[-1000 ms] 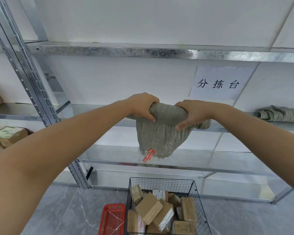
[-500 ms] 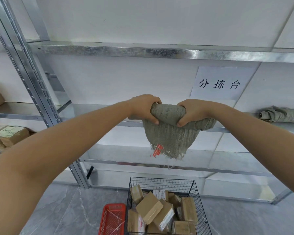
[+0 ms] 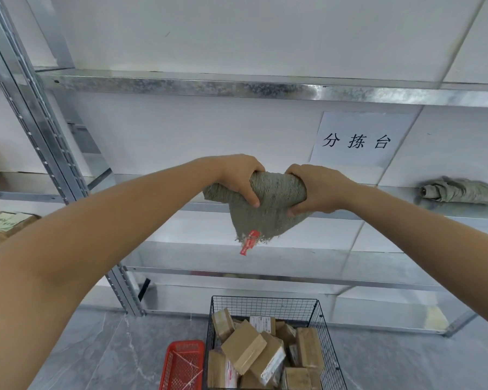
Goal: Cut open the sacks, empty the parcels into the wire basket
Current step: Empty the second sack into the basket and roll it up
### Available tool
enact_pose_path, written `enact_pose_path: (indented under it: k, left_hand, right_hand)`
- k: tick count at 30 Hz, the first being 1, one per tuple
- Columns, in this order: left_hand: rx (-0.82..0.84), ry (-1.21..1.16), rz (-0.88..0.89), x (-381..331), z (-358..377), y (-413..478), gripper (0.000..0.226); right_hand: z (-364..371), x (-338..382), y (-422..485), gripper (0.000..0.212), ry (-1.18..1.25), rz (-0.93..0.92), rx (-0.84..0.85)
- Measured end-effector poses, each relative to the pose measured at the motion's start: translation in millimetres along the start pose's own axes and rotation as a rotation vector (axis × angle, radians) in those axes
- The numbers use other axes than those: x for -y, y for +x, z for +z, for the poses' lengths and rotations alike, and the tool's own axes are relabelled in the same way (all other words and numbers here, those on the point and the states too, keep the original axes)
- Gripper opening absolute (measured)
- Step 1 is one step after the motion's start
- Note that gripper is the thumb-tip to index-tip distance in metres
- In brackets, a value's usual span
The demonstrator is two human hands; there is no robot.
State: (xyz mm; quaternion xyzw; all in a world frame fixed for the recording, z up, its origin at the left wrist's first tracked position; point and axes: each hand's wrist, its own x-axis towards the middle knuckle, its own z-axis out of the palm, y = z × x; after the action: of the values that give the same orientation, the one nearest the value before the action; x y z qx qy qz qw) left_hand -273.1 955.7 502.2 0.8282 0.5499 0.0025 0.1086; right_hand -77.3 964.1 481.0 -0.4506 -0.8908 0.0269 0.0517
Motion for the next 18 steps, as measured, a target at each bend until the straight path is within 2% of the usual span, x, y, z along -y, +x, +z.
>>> enact_pose_path:
  k: [1,3,7,11,15,18]
  left_hand:
    - [-0.053,0.020,0.012,-0.3,2.1,-1.6,0.046]
    - [-0.165,0.052,0.026,-1.6,6.3,-6.4,0.042]
    - [-0.368,0.174,0.070,-1.5,14.3,-10.1,0.043]
    - [-0.502,0.251,0.135,1.0,19.0,-14.6,0.040]
    - [-0.564,0.283,0.218,4.7,26.1,-19.1,0.040]
    - [-0.480,0.287,0.223,6.4,25.7,-18.2,0.057]
  right_hand:
    - [-4.1,0.2,-0.4,0.069,0.082,0.023,0.077]
    - [-13.3,0.1,0.6,0.067,0.162,0.064,0.195]
    - [-25.6,-1.7,4.3,0.043,0.209,0.082,0.317]
    - [-27.9,-3.9,3.7,0.029,0.512,0.146,0.611]
    - [-24.0,-7.4,3.3,0.022,0.603,0.176,0.568]
    - [-22.1,-7.7,3.2,0.023,0.545,0.197,0.481]
